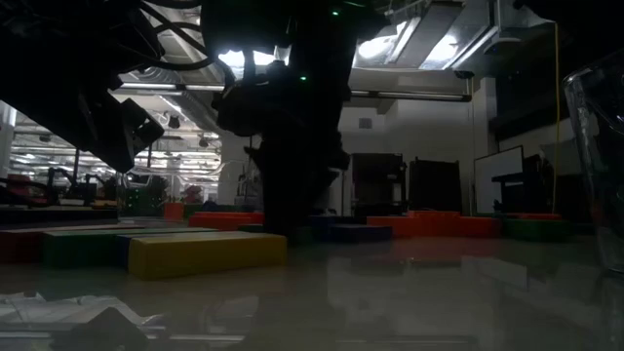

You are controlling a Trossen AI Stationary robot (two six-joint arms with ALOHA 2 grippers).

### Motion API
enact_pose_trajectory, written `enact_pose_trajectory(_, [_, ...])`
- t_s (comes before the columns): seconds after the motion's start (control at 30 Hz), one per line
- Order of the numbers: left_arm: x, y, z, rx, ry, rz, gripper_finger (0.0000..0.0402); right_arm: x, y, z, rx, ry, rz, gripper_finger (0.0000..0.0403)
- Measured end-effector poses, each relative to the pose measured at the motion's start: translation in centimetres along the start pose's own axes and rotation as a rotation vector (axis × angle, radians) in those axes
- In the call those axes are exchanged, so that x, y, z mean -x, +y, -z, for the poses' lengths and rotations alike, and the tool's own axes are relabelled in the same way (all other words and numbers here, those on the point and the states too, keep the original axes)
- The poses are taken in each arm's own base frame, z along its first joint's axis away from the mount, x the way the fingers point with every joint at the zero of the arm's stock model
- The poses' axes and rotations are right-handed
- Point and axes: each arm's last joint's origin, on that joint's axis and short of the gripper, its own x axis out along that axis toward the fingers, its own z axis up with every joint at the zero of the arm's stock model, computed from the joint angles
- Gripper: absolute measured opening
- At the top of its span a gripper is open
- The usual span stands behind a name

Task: Sort blocks by size
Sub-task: Put the rectangular green block into the bottom transparent bin

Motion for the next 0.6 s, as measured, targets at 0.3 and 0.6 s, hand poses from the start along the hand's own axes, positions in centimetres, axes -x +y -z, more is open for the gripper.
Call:
enact_pose_trajectory(0.3, [0.0,0.0,-0.1,-0.001,-0.007,-0.003,0.0159,4.0,0.6,-1.2,0.092,0.054,-0.095,0.0120])
enact_pose_trajectory(0.6, [0.0,0.0,0.0,-0.001,-0.007,-0.014,0.0159,11.7,-0.2,-0.6,0.086,0.179,-0.128,0.0120])
